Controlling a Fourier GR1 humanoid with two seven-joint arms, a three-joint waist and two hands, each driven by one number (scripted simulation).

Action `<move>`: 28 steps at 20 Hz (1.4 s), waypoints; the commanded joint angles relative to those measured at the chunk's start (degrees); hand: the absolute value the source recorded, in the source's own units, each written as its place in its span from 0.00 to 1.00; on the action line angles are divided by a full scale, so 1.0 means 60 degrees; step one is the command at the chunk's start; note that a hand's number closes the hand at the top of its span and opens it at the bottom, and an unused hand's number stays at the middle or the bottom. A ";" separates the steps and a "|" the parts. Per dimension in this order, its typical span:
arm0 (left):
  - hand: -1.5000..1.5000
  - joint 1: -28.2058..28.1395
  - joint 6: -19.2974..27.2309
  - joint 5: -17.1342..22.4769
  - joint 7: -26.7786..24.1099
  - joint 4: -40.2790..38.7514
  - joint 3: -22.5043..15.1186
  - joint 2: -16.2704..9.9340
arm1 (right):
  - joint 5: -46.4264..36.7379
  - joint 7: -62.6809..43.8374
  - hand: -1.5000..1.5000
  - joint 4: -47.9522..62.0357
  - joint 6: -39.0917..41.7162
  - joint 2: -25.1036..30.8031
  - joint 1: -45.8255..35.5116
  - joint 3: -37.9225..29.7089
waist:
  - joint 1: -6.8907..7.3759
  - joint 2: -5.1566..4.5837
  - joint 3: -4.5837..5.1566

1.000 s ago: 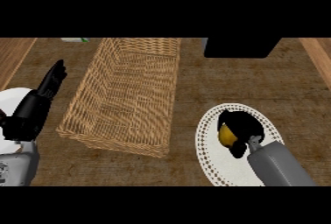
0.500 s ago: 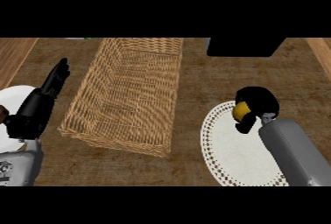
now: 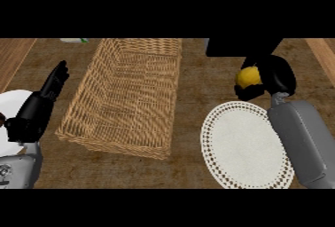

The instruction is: Pick the lemon from the placemat and place it in the basket

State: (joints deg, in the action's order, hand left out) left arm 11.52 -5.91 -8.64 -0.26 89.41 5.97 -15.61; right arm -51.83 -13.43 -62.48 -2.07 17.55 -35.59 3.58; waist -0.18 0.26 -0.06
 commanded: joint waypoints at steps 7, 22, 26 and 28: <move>0.50 0.0194 -0.0217 0.0145 -0.0008 -0.0172 0.0276 -0.0251 | 0.2350 -0.0364 1.00 -0.3274 0.0728 -0.0860 -0.1764 -0.0989 | -0.0030 0.0015 0.0015; 0.50 0.0018 -0.0242 -0.0072 -0.0110 -0.0092 0.0033 0.0021 | 0.3461 -0.4368 1.00 -0.2055 0.2697 -0.2496 -0.6790 -0.0724 | 0.0153 -0.0034 0.0020; 0.50 -0.0064 -0.0232 -0.0022 -0.0362 -0.0209 -0.0003 0.0216 | 0.3259 -0.3864 1.00 -0.0309 0.1735 -0.2900 -0.7133 -0.0700 | 0.0237 -0.0075 0.0022; 0.50 0.0407 -0.0205 -0.0004 -0.0389 -0.0763 0.0169 0.0141 | 0.3754 -0.4714 1.00 0.0109 0.1595 -0.2910 -0.7741 -0.0348 | 0.0232 -0.0077 0.0025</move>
State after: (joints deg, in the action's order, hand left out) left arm 13.37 -7.10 -8.96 -1.19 87.09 6.46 -15.09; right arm -30.79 -38.66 -68.09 9.47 1.47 -77.43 0.26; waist 0.99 -0.10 0.08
